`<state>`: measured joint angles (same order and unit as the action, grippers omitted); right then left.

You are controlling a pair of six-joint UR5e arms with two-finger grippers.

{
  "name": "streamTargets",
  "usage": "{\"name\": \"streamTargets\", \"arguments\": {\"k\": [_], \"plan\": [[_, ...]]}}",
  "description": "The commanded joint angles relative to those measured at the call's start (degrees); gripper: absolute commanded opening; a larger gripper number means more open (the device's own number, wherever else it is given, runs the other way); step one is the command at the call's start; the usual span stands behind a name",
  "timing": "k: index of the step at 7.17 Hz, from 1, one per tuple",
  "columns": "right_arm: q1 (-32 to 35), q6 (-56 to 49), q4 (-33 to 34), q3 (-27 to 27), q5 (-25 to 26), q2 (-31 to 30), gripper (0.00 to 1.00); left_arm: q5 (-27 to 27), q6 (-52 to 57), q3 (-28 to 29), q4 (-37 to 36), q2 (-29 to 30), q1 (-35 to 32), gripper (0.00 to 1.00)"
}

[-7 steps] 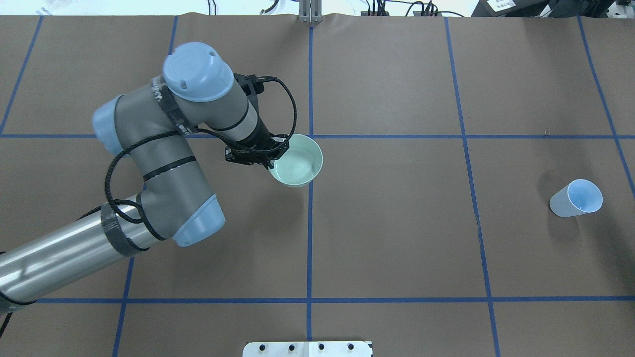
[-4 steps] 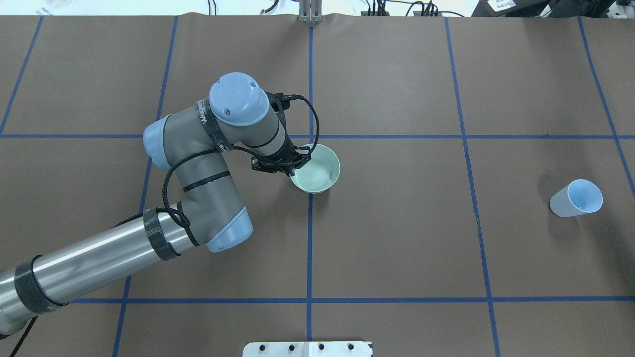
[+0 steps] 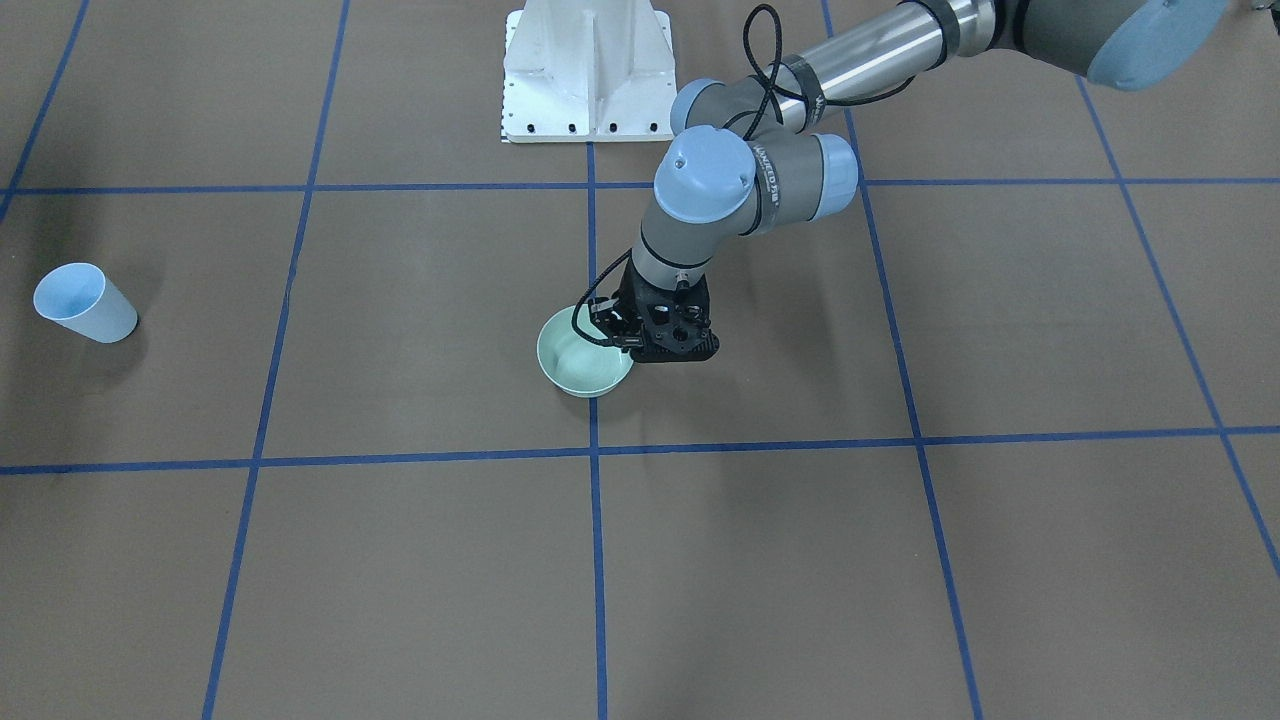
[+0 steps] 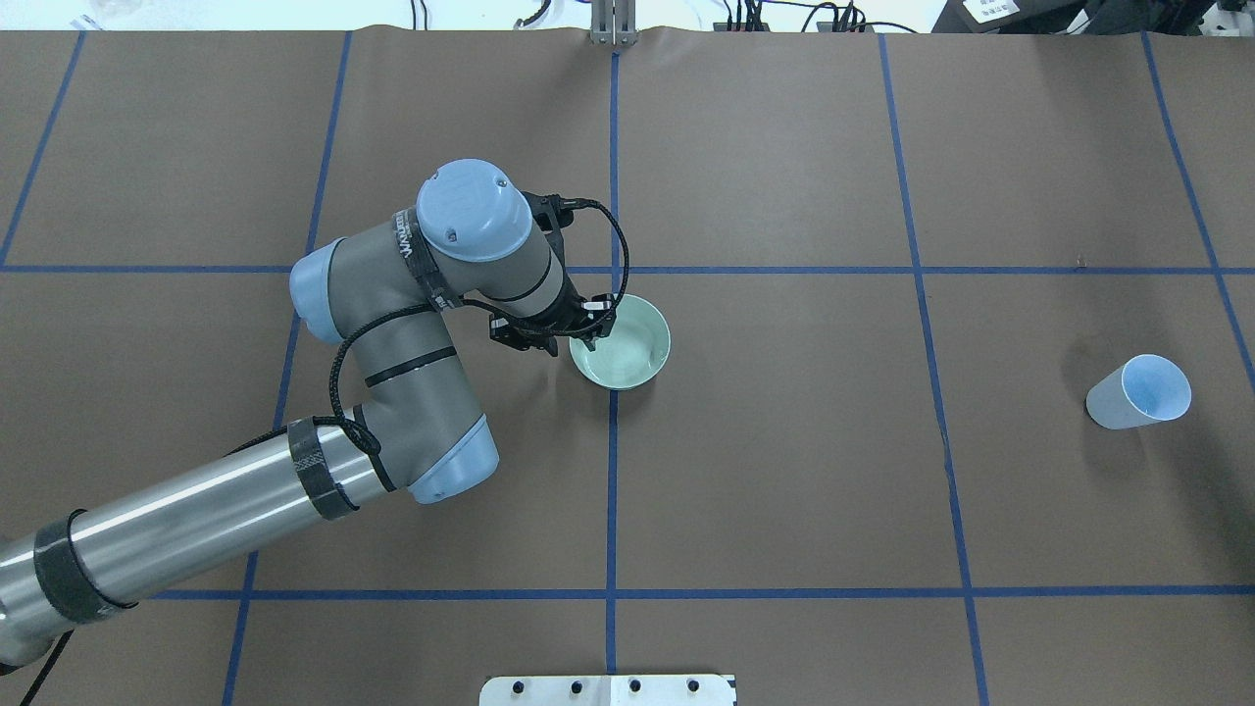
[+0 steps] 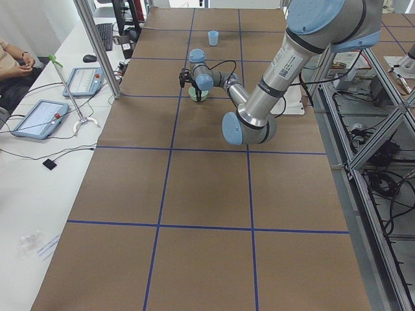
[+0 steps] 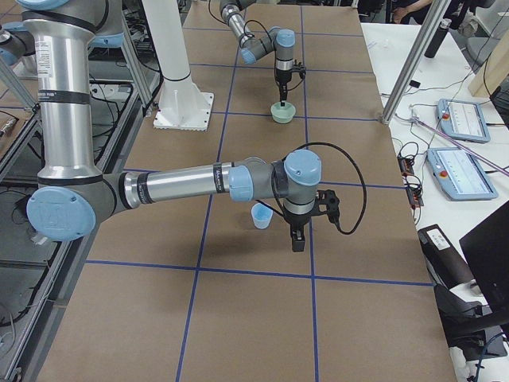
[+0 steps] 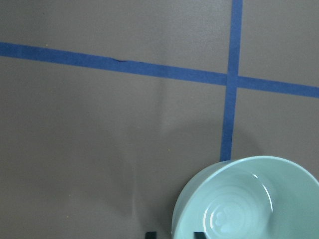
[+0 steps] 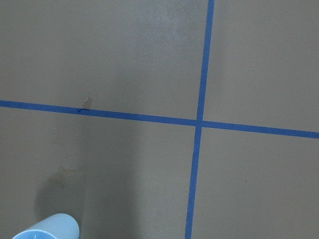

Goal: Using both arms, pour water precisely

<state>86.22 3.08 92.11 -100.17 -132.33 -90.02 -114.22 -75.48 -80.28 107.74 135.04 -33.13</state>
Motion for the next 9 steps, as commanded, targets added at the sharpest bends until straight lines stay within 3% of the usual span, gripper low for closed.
{"name": "streamTargets", "arguments": {"k": [1,3,5,6,9], "plan": [[0.0,0.0,0.0,-0.6,0.0,-0.1,1.0,-0.8,1.4,-4.0,-0.6,0.0,-3.0,1.0],[0.0,5.5,-0.1,-2.7,-0.2,0.1,1.0,-3.6,9.6,-10.5,-5.4,-4.8,-7.5,1.0],[-0.3,9.5,0.0,-5.8,-2.6,-0.3,1.0,-6.5,27.1,-22.3,-17.0,-13.8,-14.8,1.0],[-1.0,11.6,0.1,-7.7,-2.7,-0.8,1.0,-8.6,35.2,-25.0,-19.2,-18.3,-19.6,1.0],[-4.5,26.2,0.2,-18.4,-2.4,-4.6,1.0,-13.5,66.9,-24.4,-19.4,-32.2,-37.9,1.0]]}}
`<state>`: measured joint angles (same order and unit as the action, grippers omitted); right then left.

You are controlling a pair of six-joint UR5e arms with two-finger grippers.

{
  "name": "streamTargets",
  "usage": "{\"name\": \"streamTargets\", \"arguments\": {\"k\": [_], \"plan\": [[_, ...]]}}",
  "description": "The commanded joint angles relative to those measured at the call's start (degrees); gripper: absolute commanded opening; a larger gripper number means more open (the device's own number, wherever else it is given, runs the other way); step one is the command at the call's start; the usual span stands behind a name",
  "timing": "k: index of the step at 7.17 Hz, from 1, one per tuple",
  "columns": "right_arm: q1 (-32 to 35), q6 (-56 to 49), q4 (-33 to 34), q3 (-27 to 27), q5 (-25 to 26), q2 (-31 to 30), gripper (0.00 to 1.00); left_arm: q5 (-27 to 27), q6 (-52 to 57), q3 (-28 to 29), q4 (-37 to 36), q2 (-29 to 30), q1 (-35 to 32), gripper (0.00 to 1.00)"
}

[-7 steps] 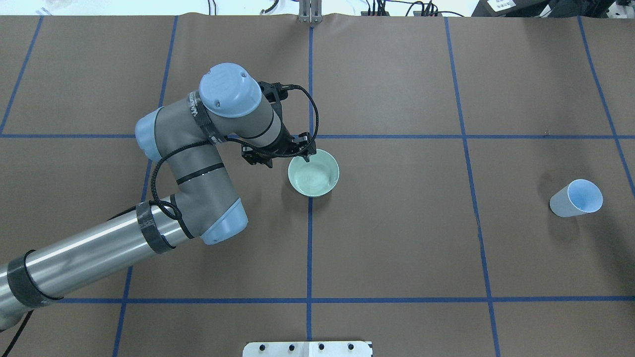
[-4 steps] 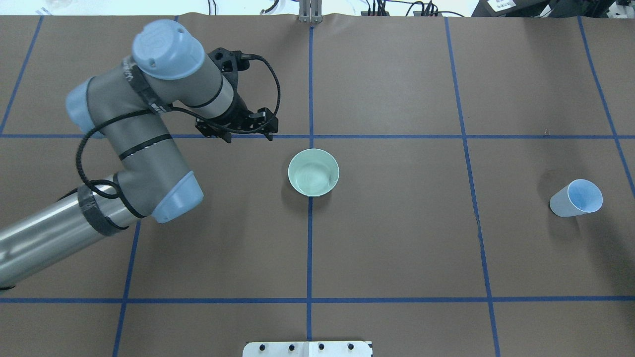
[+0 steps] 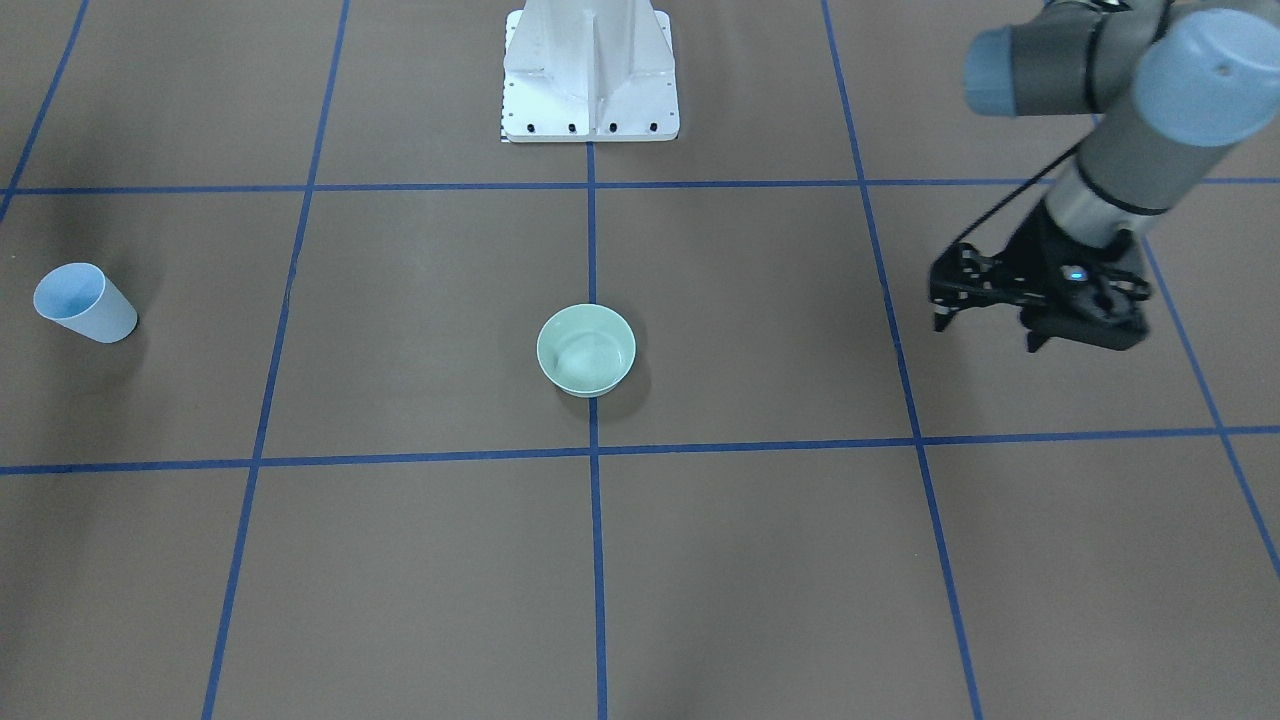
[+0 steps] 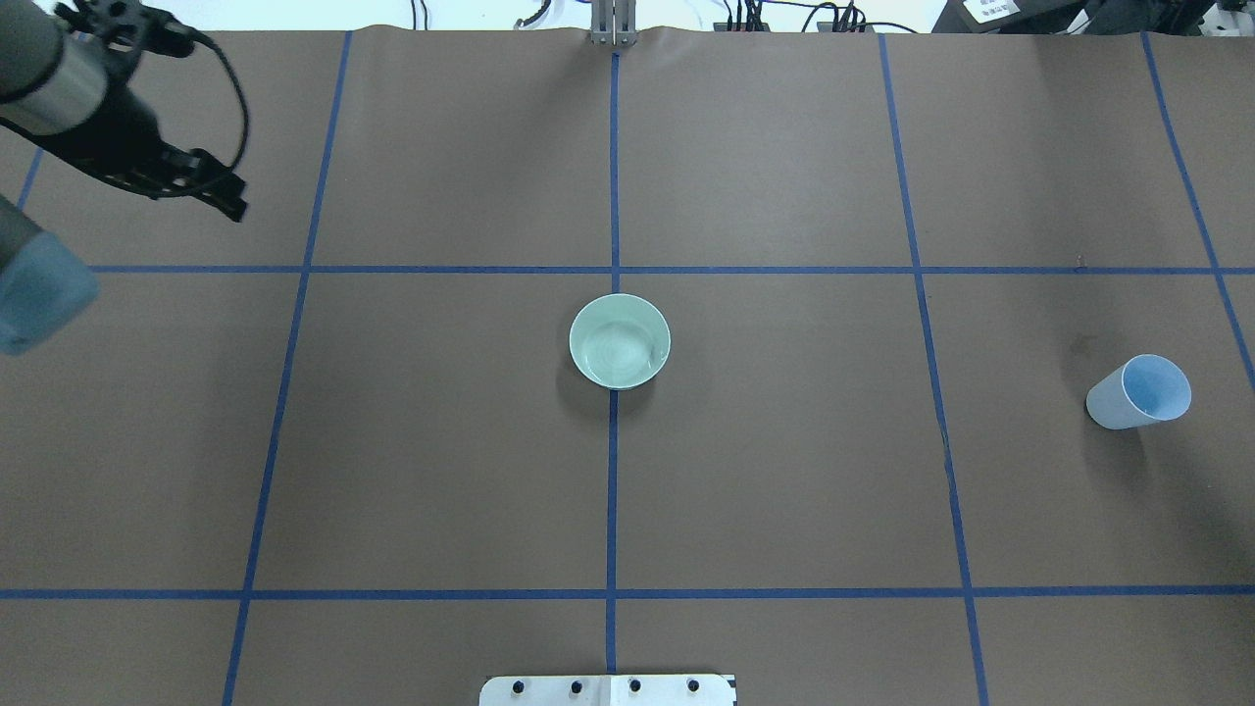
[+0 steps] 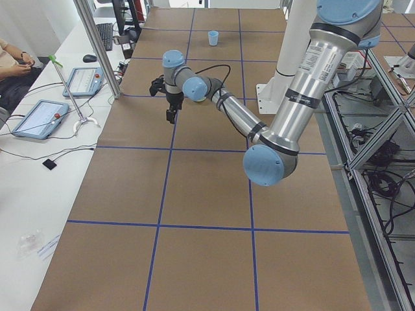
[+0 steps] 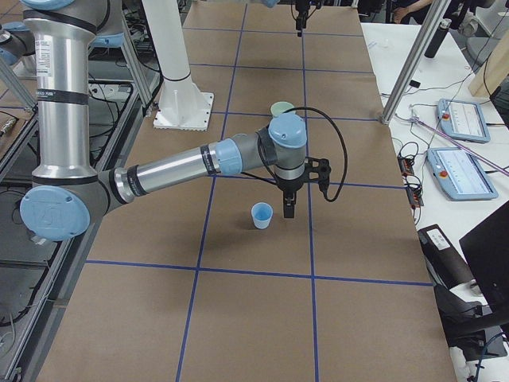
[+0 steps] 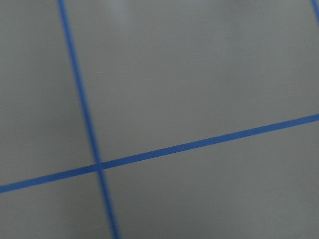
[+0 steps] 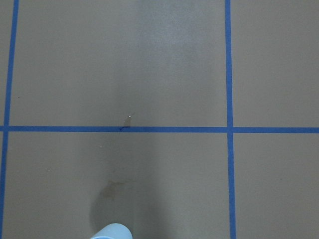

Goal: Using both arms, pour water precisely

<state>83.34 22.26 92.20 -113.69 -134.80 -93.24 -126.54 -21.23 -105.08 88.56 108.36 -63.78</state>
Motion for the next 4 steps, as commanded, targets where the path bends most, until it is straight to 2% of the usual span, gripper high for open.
{"name": "streamTargets", "arguments": {"k": [1,2,4], "plan": [[-5.1,14.6,0.1,-7.9,1.5,-1.9,1.0,-3.3,21.9,3.8,-0.1,-7.5,-13.2,1.0],[-9.2,21.6,0.1,-10.6,5.6,-2.0,1.0,-6.8,30.3,8.4,0.0,-8.6,-18.2,1.0],[-22.5,40.0,0.1,-16.3,19.5,-2.0,1.0,-8.6,31.8,10.6,0.7,-8.4,-19.6,1.0]]}}
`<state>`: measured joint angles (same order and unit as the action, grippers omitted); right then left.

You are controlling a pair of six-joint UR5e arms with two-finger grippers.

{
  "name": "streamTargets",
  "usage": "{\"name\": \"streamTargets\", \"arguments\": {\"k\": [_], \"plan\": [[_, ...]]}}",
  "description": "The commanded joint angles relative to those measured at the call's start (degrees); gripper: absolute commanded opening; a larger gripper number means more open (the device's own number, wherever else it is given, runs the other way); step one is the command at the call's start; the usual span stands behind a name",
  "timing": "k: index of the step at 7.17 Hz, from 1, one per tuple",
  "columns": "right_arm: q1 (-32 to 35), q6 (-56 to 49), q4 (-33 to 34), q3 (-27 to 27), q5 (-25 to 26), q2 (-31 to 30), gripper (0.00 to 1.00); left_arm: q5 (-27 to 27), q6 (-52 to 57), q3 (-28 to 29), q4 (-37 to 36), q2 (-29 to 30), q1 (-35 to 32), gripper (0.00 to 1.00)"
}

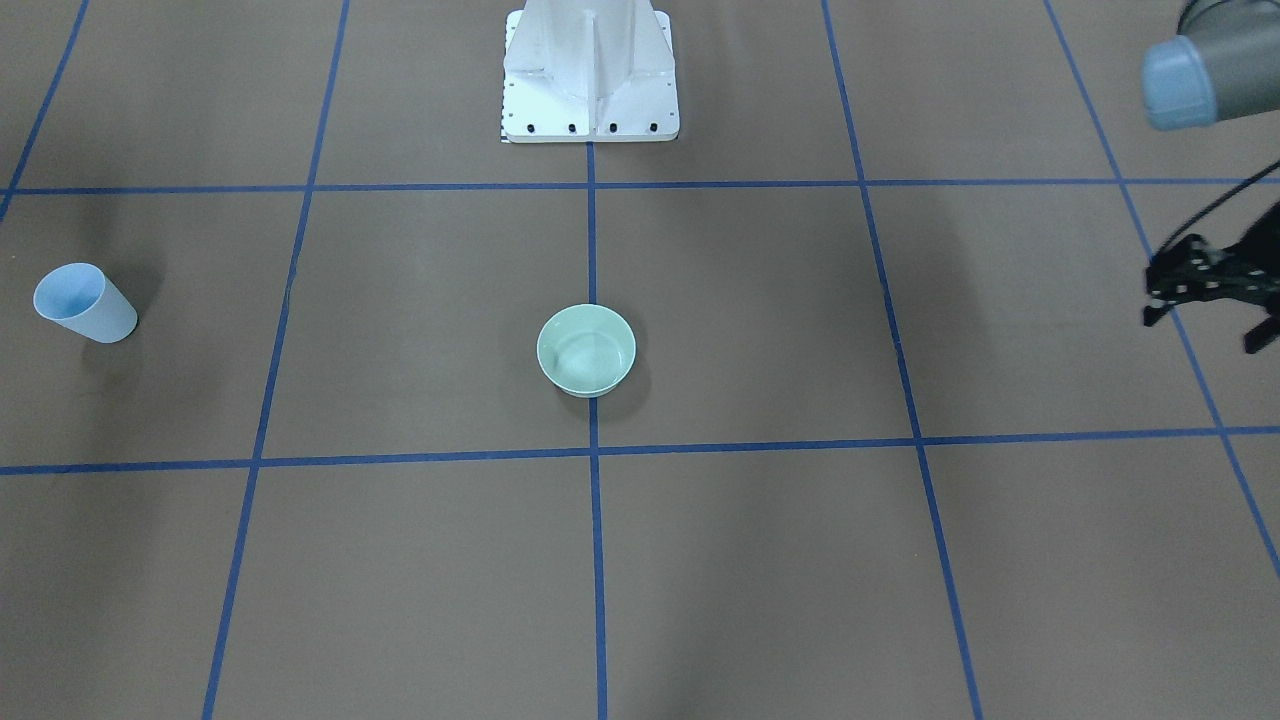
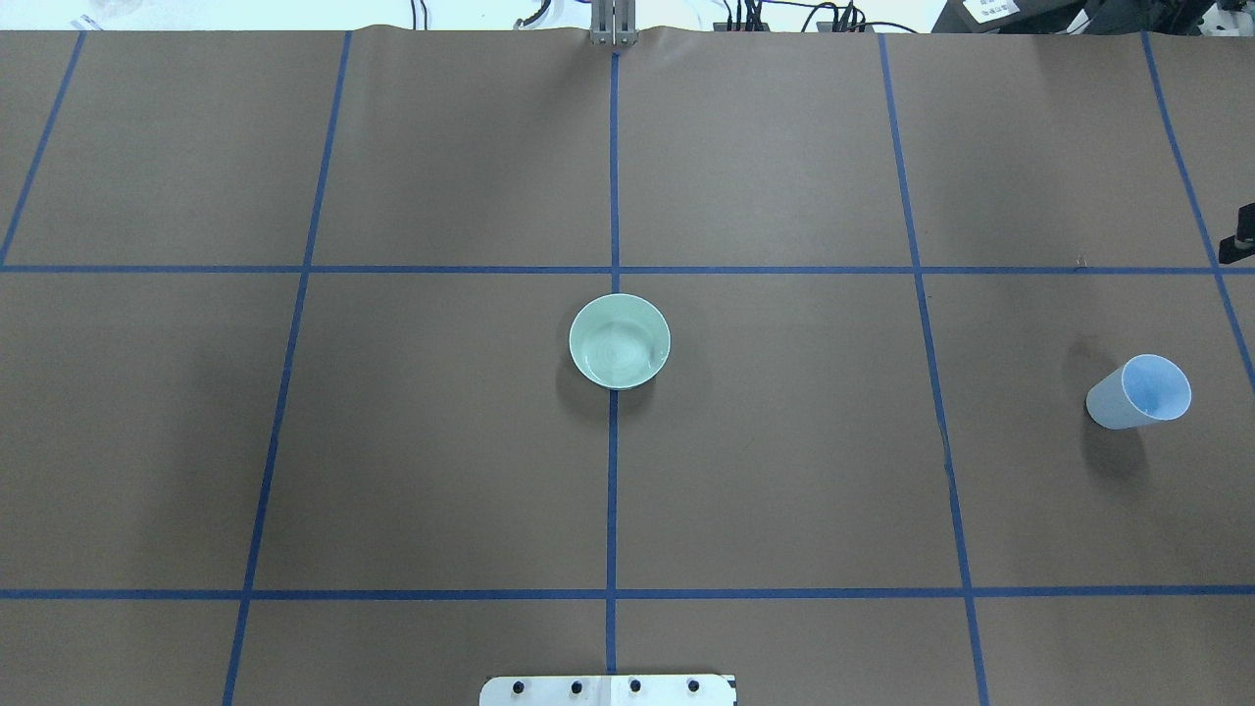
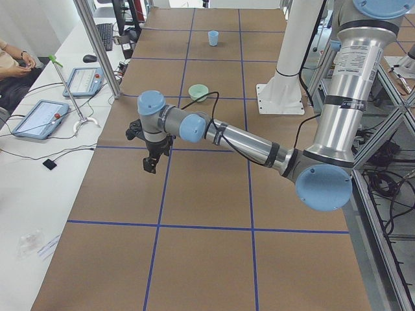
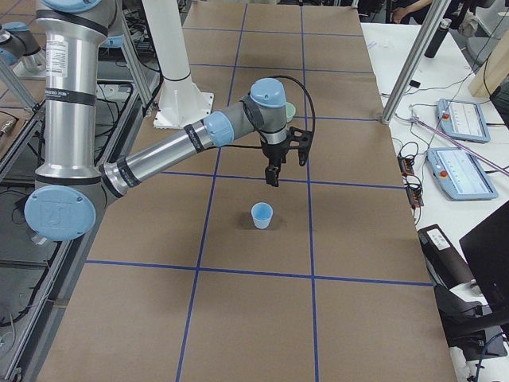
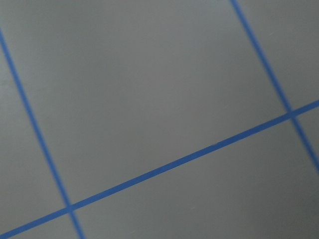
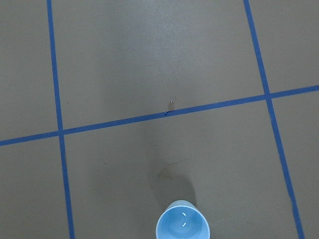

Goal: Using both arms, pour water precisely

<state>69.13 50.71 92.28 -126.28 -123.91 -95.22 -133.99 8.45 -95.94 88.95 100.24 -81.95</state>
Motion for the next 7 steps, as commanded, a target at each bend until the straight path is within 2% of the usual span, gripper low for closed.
{"name": "streamTargets", "arguments": {"k": [1,3,5,6,7], "plan": [[-15.2,18.8,0.1,-5.4,16.2,-0.1,1.0,-1.2,2.1,1.5,0.2,-0.4,-1.5,1.0],[-26.4,32.8,0.1,-7.6,30.6,-4.1,1.0,-1.2,2.1,1.6,0.2,-0.3,-1.5,1.0],[-39.0,46.8,0.6,-7.4,47.5,-7.9,1.0,-1.2,2.0,1.6,0.1,-0.2,-1.5,1.0],[-43.7,52.6,0.6,-6.9,52.4,-9.8,1.0,-1.2,2.0,1.6,0.1,-0.2,-1.5,1.0],[-47.0,57.4,1.3,-4.1,57.6,-10.3,1.0,-1.2,2.0,1.6,0.0,-0.2,-1.5,1.0]]}}
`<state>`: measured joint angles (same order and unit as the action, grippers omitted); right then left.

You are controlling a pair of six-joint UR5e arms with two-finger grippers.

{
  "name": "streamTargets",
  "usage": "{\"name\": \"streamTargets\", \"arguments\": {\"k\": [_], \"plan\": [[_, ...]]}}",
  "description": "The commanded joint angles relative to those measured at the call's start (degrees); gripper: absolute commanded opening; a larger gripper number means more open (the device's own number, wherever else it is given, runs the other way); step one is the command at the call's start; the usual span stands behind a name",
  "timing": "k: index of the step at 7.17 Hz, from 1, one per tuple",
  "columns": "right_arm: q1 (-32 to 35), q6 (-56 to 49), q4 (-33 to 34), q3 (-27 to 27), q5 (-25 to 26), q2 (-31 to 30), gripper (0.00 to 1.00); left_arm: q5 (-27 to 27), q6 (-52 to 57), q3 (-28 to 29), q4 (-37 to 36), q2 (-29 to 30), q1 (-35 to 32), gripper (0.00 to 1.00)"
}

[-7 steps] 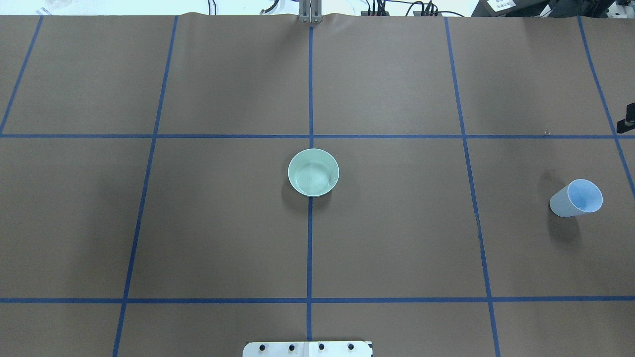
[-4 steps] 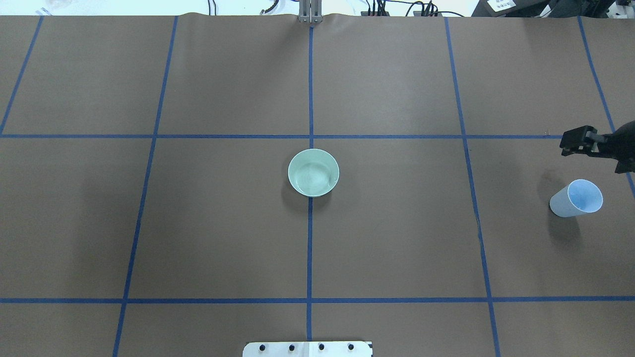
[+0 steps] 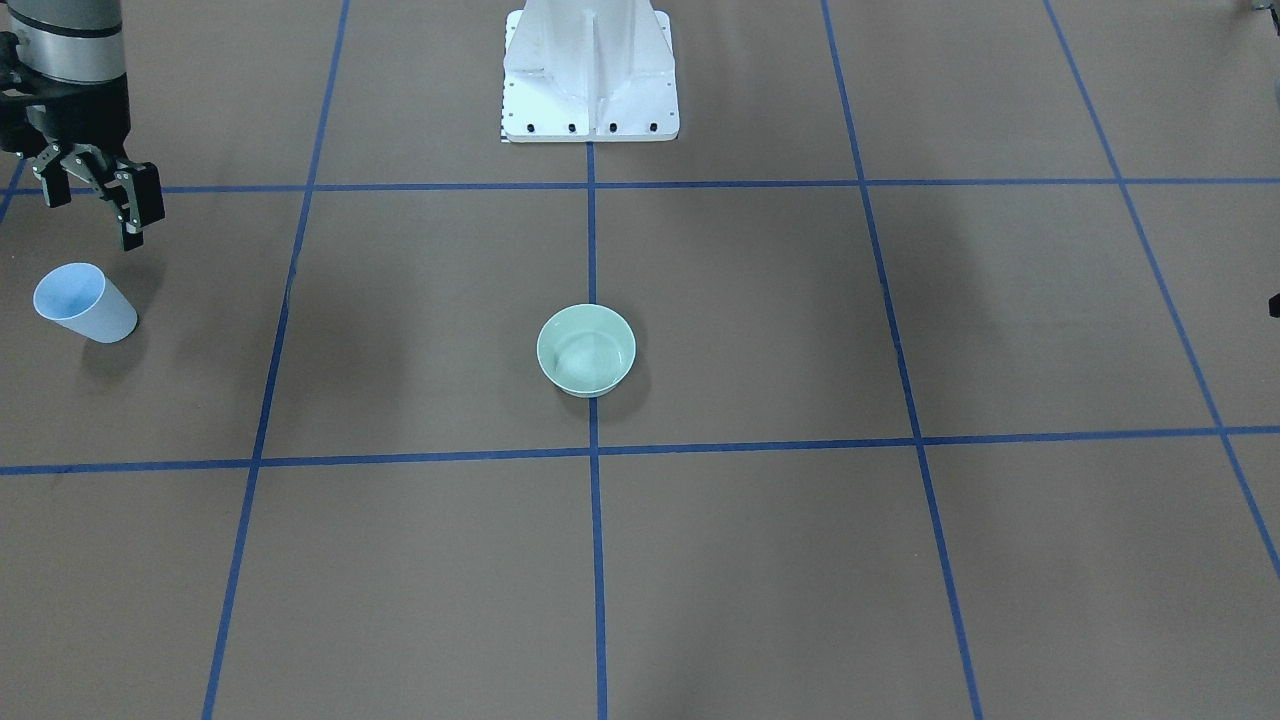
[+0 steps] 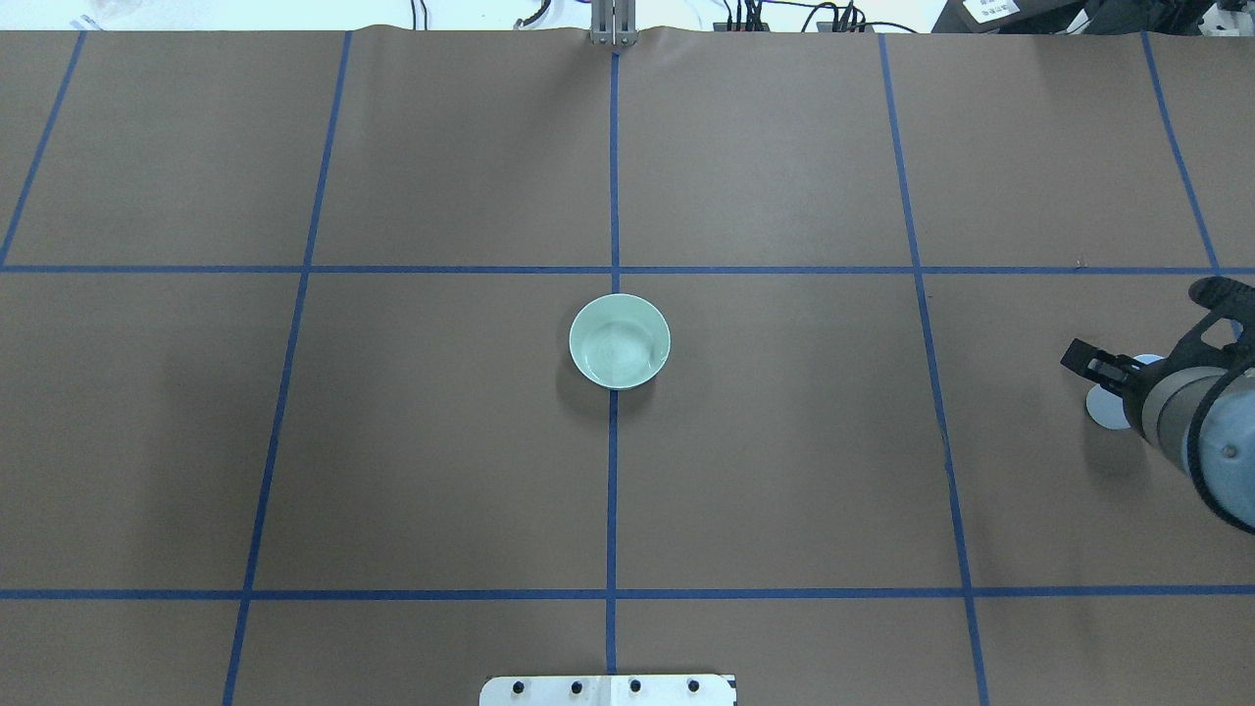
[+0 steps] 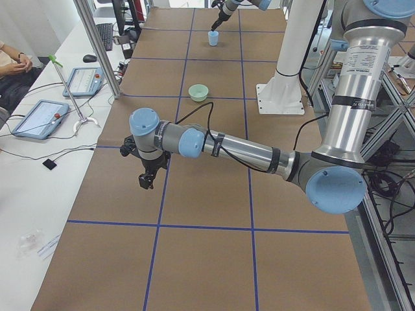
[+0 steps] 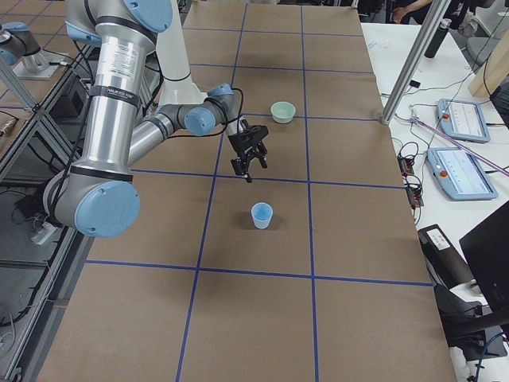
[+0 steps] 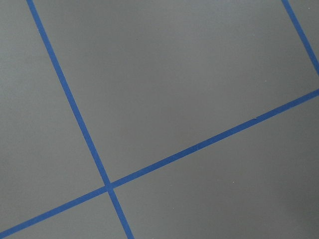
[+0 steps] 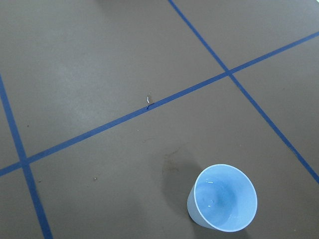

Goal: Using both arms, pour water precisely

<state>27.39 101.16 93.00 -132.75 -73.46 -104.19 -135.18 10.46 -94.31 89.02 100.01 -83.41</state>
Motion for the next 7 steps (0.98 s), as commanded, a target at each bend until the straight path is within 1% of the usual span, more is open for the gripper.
{"name": "streamTargets", "arguments": {"k": [1,2,4,5,7], "plan": [[-7.5,11.5,0.6,5.6,10.5,-1.3,1.0,0.0,0.0,-0.1,0.0,-0.1,0.0,1.0],[-9.3,13.6,0.6,8.8,14.3,-1.0,1.0,0.0,0.0,-0.3,-0.1,-0.3,0.0,1.0],[-10.9,18.7,0.6,13.9,16.4,-0.7,1.0,0.0,0.0,-0.5,-0.2,-0.3,0.0,1.0],[-11.1,20.4,0.7,14.9,16.6,-0.7,1.0,0.0,0.0,-0.5,-0.2,-0.3,0.0,1.0],[-11.1,21.2,0.7,18.7,18.6,0.4,1.0,-0.1,0.0,-0.5,-0.2,-0.3,0.0,1.0]]}}
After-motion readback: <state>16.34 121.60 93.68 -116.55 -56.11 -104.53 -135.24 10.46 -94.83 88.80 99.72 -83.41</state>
